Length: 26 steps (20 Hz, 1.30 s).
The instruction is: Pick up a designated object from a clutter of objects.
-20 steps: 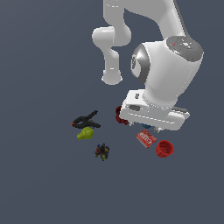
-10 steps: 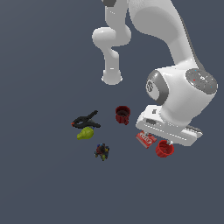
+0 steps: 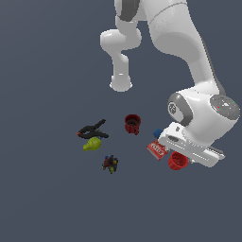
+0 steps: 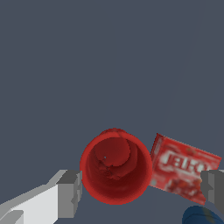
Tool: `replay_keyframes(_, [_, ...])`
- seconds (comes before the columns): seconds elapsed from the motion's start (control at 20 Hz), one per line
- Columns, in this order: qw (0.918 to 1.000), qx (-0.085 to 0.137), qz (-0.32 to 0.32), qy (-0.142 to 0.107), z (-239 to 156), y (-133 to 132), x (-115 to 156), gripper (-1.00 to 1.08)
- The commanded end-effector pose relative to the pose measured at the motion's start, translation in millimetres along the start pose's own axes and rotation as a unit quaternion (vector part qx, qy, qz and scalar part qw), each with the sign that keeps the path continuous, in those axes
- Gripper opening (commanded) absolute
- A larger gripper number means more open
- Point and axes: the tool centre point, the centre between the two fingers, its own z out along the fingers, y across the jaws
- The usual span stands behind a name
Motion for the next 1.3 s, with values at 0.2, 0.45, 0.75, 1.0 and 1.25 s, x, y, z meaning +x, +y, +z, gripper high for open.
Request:
replay_keyframes(0.2, [0.9997,0.002,0.023,-0.002,17,-14,-9,1.00])
replay_keyframes(0.45, [0.9997,0.002,0.024,-0.002,19,-15,-11,1.00])
replay_keyframes(0.75, [0.9997,0.002,0.025,-0.002,34,-15,-11,1.00])
replay_keyframes(1.0, [0.9997,0.002,0.026,-0.002,61,-15,-12,1.00])
replay_keyframes(1.25, [0.9997,0.002,0.026,-0.002,70,-16,-11,1.00])
